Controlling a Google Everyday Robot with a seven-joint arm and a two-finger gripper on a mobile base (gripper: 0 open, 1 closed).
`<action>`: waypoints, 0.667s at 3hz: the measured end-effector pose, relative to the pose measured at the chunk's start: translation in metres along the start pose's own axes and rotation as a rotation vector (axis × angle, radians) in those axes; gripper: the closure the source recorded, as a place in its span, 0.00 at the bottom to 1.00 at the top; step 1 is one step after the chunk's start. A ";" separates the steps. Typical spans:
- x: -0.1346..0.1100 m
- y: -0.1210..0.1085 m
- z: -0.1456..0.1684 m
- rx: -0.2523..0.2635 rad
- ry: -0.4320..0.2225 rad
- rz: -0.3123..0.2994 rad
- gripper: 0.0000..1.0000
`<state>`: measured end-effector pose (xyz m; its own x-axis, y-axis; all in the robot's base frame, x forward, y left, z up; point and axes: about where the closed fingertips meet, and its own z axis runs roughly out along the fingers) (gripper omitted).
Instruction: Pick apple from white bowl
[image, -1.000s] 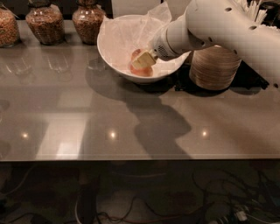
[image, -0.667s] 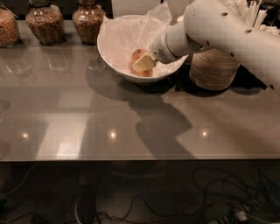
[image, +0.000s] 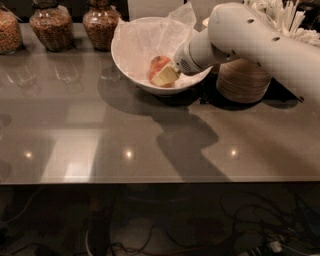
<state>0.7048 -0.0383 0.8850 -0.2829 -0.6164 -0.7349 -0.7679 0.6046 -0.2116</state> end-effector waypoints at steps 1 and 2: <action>0.005 -0.003 0.009 -0.009 0.018 0.015 0.35; 0.009 -0.004 0.017 -0.020 0.034 0.031 0.38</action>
Offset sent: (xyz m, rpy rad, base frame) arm 0.0161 -0.0029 -0.0250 -0.0016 0.0758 -0.0254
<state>0.7151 -0.0378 0.8678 -0.3259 -0.6144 -0.7186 -0.7698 0.6137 -0.1756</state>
